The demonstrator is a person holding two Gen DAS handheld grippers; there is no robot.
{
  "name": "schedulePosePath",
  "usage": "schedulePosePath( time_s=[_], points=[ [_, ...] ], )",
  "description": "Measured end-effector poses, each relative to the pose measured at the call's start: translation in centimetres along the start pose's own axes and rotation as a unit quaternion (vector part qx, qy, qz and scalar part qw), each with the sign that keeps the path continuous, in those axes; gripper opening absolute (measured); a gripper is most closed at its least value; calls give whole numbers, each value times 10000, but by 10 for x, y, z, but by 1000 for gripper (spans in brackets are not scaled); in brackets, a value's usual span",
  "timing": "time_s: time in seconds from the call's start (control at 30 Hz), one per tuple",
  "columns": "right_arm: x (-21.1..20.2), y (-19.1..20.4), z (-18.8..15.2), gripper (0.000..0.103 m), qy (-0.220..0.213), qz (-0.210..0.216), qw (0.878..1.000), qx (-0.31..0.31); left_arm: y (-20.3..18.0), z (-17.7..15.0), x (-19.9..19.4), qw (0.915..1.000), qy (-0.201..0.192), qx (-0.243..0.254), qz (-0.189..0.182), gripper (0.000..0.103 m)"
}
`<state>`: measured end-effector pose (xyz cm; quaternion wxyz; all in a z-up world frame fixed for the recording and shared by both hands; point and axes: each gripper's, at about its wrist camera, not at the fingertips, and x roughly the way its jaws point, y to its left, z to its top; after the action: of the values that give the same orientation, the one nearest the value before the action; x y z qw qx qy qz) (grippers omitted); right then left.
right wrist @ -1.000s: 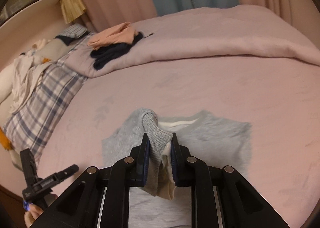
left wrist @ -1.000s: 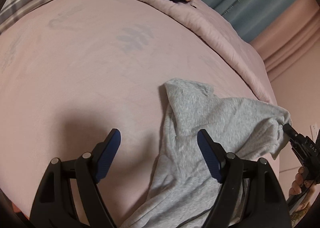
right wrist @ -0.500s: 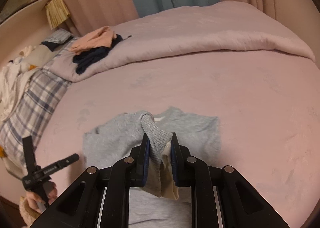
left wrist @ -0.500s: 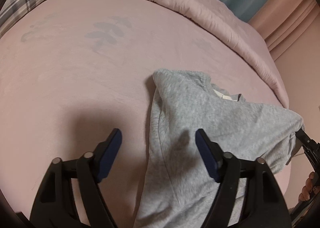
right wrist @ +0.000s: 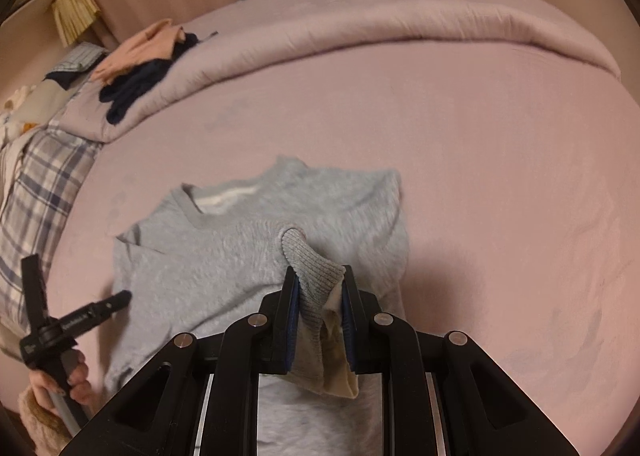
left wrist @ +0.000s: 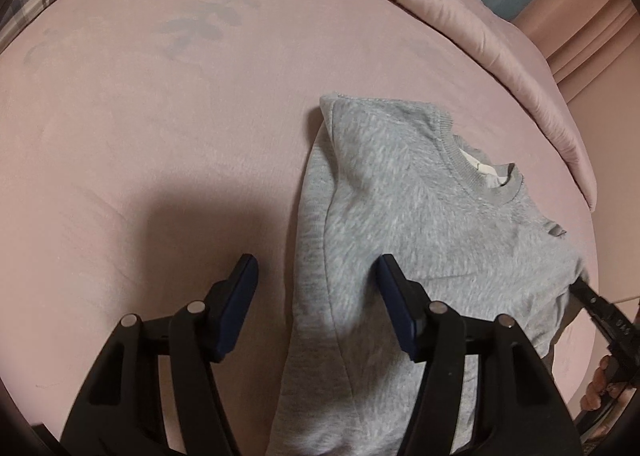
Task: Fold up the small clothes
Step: 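Hold the sleeve cuff with the right tool and pull it across the shirt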
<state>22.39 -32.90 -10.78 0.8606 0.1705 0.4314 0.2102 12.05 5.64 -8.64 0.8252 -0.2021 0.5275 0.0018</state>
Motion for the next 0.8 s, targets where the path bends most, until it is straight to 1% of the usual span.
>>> schedulePosePath(
  time_s=[0.1, 0.23, 0.33, 0.5, 0.6, 0.67, 0.7, 0.73, 0.8],
  points=[
    [8, -9, -5, 20, 58, 91, 9999, 97, -2, -3, 4, 10000, -30, -16, 14, 64],
    [13, -20, -9, 20, 50, 264, 9994, 233, 1, -5, 4, 9999, -111, -97, -32, 64],
    [12, -21, -8, 20, -46, 373, 9991, 176, -1, -7, 5, 9998, -203, -26, -3, 65],
    [4, -37, -14, 20, -273, 812, 9958, 335, 0, -12, 4, 9994, -341, -86, 17, 65],
    [-1, -45, -15, 20, -312, 1083, 9928, 395, -2, -15, 2, 9991, -416, -90, 82, 65],
    [-4, -45, -14, 20, -330, 1136, 9923, 368, -2, -16, 0, 9988, -455, -160, 84, 64],
    [-5, -44, -14, 20, -344, 1134, 9923, 354, -1, -18, -1, 9987, -467, -219, 51, 61],
    [-7, -44, -15, 20, -372, 1141, 9922, 350, -1, -20, -3, 9985, -469, -278, 11, 61],
    [-10, -40, -16, 20, -426, 1076, 9930, 246, -2, -22, -7, 9986, -456, -284, -30, 58]
  ],
)
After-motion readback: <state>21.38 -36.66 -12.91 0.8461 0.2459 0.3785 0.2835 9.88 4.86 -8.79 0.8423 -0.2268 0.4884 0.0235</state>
